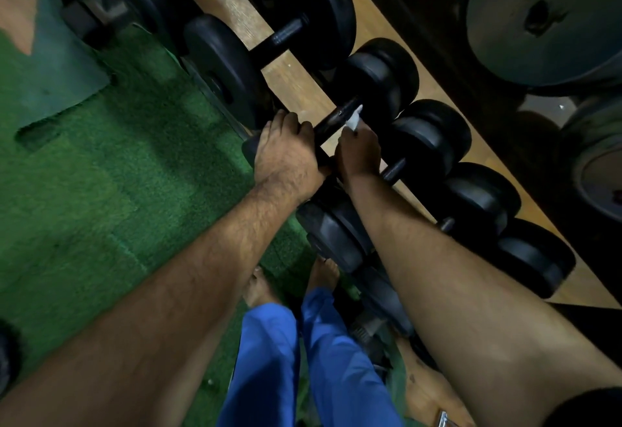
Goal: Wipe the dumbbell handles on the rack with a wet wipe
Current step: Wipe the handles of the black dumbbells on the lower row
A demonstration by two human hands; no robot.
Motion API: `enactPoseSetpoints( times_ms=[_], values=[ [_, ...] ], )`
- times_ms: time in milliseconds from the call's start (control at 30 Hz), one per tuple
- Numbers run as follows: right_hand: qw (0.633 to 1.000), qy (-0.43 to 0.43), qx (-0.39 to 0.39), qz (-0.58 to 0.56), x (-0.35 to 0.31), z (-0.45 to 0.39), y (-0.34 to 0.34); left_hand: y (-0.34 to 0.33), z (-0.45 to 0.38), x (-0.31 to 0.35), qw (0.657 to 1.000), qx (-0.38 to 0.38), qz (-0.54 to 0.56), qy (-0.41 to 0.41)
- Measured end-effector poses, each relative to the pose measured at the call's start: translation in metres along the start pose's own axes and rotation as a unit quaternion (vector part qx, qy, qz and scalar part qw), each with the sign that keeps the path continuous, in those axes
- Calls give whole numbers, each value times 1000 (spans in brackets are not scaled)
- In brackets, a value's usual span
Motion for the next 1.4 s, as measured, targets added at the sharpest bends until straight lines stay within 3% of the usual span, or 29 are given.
enactPoseSetpoints(
  times_ms=[67, 133, 233, 333, 467, 600, 767, 933, 1000, 1167, 1233, 1267, 1400],
  values=[
    [981, -81, -27, -172, 6, -3, -5, -1, 0, 0, 1000, -3, 1, -1],
    [931, -175, -30, -320, 12, -8, -6, -1, 1, 0, 1000, 2, -1, -2],
    [870, -241, 5, -431, 26, -13, -7, -3, 2, 0, 1000, 12, -2, -3],
    [800, -302, -15, -517, 35, -15, -19, -4, 2, 0, 1000, 15, -6, -6],
    [803, -266, -121, -519, 31, -19, -27, -5, 2, 0, 1000, 19, -4, -6],
    [772, -278, -142, -553, 32, -29, -29, -6, 3, 0, 999, 34, -5, -8],
    [772, -265, -134, -562, 25, -32, -34, -7, 2, 0, 999, 35, -16, -8],
    [798, -287, -172, -501, 20, -16, -40, -6, 2, 0, 999, 29, -20, -9],
    [830, -301, -167, -438, 15, -6, -33, -5, 3, 0, 999, 26, -18, -6],
    [844, -304, -21, -441, 17, -22, -22, -3, 4, 1, 999, 20, -23, -10],
    [856, -292, -29, -426, 16, -19, -23, -3, 4, 0, 999, 22, -21, -12],
    [844, -294, -59, -444, 14, -12, -27, -3, 4, 0, 999, 24, -19, -13],
    [854, -289, -172, -396, 9, 11, -30, -4, 4, -2, 1000, 13, -17, -16]
  ],
)
Point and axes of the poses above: each hand's wrist, its own z-axis away from the middle knuckle, its own y-axis out of the back of the hand, x = y × z, the point moved 6 cm from there along -z, towards the middle knuckle, and after that the axes turned 12 degrees about -z, right-handed, at the moved point
